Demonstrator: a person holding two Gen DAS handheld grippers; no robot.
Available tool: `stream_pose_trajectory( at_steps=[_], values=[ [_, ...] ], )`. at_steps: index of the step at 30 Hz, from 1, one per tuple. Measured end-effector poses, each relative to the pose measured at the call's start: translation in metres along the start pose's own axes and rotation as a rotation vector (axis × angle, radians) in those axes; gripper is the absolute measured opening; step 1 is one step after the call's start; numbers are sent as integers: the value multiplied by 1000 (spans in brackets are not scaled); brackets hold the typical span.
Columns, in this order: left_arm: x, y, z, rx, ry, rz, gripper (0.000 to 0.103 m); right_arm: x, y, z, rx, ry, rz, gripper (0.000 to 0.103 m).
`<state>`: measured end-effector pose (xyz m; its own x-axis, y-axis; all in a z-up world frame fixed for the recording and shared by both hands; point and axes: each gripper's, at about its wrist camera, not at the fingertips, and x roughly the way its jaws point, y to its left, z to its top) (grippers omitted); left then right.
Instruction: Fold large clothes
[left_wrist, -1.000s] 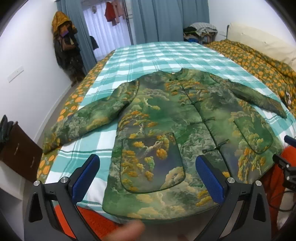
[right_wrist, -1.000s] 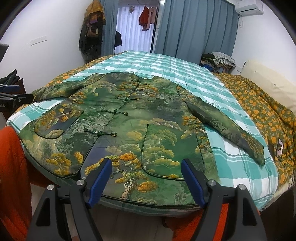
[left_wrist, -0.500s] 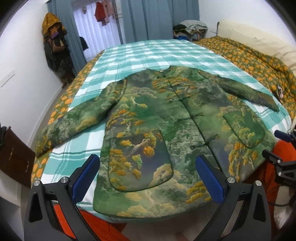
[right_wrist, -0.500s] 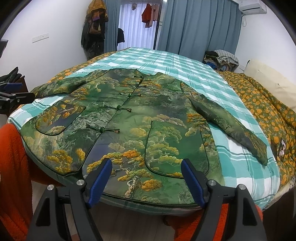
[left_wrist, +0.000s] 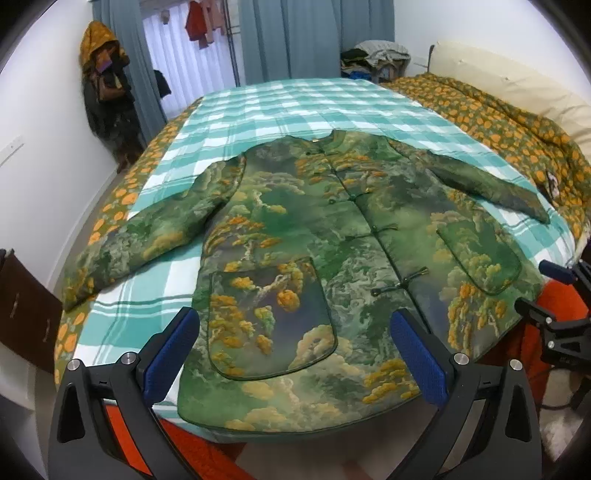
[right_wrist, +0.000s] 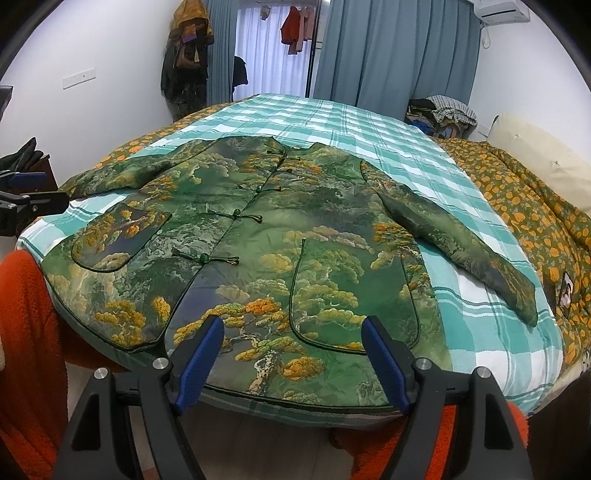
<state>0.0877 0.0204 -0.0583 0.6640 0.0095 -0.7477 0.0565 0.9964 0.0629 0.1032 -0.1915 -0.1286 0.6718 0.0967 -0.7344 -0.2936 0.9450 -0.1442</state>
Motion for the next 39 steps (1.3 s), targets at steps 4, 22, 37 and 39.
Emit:
stream_pose_trajectory(
  at_steps=[4, 22, 37, 39],
  values=[
    [-2, -1, 1, -8, -9, -20, 103, 0, 0, 0, 0, -1, 0, 78],
    [-6, 6, 2, -29, -14, -12, 103, -5, -95, 13, 224, -61, -84, 78],
    [5, 0, 4, -16, 18, 13, 103, 110, -346, -36, 1061, 2, -121, 78],
    [7, -1, 5, -17, 25, 12, 103, 123, -362, -45, 1147, -5, -115, 78]
  ],
)
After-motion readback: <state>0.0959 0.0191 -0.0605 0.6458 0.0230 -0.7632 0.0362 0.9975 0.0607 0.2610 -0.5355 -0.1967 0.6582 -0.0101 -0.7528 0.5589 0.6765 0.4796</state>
